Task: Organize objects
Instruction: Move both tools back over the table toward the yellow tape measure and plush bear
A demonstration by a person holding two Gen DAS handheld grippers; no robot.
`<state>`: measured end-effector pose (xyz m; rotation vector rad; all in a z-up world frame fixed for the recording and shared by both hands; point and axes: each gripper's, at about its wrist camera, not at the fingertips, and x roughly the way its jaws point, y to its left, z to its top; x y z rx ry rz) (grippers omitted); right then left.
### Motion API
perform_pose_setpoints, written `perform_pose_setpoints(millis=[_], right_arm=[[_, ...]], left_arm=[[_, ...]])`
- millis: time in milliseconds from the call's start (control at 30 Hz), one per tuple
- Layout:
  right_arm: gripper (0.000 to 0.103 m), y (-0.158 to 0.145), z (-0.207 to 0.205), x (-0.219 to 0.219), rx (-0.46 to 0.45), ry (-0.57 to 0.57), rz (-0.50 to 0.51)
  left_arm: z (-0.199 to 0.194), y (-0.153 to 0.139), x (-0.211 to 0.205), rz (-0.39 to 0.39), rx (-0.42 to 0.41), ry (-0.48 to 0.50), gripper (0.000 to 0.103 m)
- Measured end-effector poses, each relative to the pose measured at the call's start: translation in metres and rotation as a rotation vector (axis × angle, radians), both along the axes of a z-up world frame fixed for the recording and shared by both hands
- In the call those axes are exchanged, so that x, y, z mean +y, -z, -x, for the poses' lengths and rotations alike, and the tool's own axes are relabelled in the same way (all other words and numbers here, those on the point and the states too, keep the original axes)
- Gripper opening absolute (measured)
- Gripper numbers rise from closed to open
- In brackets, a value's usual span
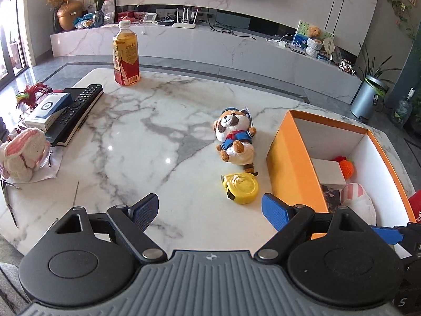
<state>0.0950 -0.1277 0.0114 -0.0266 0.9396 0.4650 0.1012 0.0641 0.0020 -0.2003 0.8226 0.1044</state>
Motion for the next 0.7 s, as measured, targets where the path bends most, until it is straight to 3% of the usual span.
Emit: perform_pose_setpoints(millis=[67,133,167,200,267,367,533,700], right_arm=[[0.092,0.012,0.002,0.011,-0.019,-0.007,0.022],[0.060,0.024,0.006,0.019,-0.051,0.000,0.079],[0.036,0.030,0.006,0.021,-0.048,0.012,0.099],[0.026,0.034,0.007,0.021,-0.037,0.019,0.095],[0.019,0.042,0.008,0.022,-0.006,0.011,0.063],[0.010,0.049,0.013,0.027,-0.069,0.028,0.106],[0.009,0.052,0.014,0.024,-0.096,0.107,0.077],[0.014,0.052,0.011,0.026,-0.108,0.155,0.107]], left_arm=[[-0.001,0.012,0.007,0.018,-0.002,-0.004,0.101],[-0.005,0.024,0.015,0.046,0.008,-0.006,0.101],[-0.008,0.029,0.020,0.067,0.011,-0.017,0.100],[-0.010,0.034,0.024,0.085,0.019,-0.030,0.099],[-0.013,0.042,0.030,0.111,0.033,-0.040,0.099],[-0.013,0.054,0.032,0.124,0.050,-0.039,0.097],[-0.010,0.062,0.023,0.001,0.092,0.006,0.097],[-0.010,0.060,0.022,0.005,0.091,0.023,0.096]])
